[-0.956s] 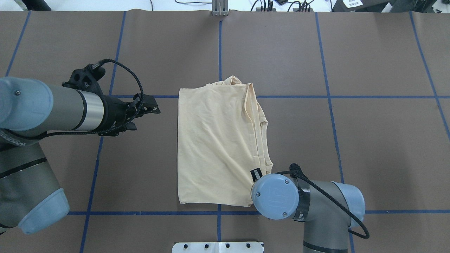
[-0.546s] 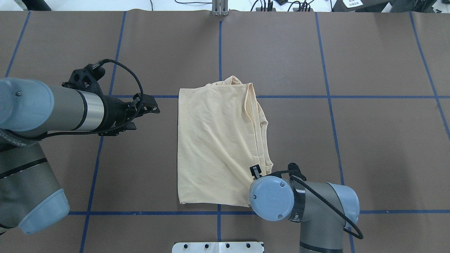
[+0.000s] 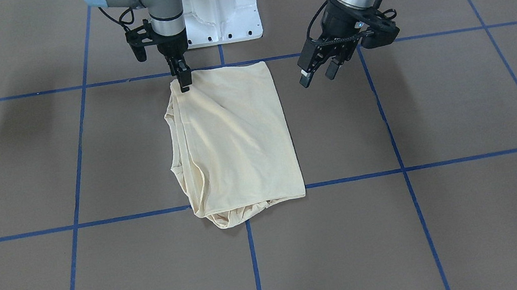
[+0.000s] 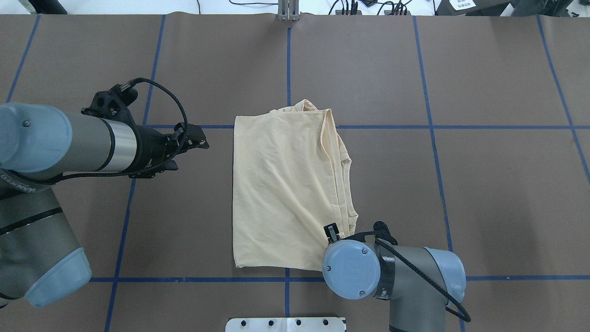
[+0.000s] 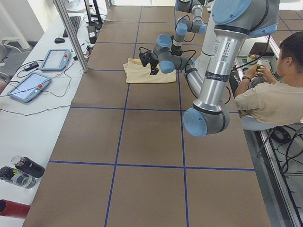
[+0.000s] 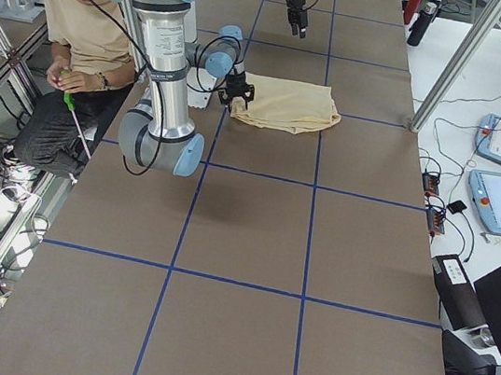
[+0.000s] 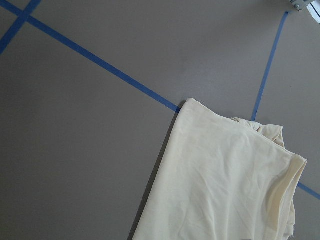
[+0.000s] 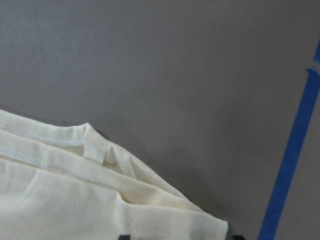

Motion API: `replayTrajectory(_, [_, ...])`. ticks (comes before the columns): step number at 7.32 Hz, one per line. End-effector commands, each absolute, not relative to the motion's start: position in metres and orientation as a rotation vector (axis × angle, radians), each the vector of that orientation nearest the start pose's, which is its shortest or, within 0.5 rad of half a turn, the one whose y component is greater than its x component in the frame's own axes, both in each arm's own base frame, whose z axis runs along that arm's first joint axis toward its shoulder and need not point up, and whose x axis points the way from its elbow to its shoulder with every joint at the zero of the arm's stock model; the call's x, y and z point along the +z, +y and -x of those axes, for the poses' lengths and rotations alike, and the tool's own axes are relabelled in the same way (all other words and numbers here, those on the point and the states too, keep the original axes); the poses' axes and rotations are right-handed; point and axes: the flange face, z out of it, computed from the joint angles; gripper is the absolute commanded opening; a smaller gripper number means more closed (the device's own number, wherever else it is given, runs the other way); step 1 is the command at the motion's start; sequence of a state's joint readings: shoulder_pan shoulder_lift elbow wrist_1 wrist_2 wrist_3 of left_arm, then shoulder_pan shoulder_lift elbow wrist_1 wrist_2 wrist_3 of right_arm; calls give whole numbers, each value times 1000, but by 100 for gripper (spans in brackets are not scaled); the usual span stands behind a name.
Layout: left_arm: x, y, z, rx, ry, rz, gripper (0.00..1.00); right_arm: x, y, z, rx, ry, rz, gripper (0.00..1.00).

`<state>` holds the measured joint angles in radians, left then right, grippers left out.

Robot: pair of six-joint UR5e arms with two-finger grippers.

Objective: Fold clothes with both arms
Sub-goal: 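Move the left gripper toward the shirt's side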

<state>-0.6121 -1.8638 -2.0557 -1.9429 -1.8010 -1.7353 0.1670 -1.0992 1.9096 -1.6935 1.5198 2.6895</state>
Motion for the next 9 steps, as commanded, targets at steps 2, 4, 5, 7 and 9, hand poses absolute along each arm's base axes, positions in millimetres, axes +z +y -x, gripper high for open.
replayTrajectory(2, [243,-396,-371,-554,1177,-56,89,273,-241,576,1257,-673,284,46])
replayTrajectory(4, [244,-396,-372,-553,1174,-56,88,270,-246,575,1260,-677,285,0])
replayTrajectory(5, [246,-396,-372,-553,1171,-56,88,271,-246,575,1261,-675,284,0])
replayTrajectory(7, [246,-395,-372,-552,1171,-55,88,264,-254,573,1273,-687,287,0])
replayTrajectory(9, [248,-391,-381,-570,1163,-78,88,255,-256,566,1274,-703,300,0])
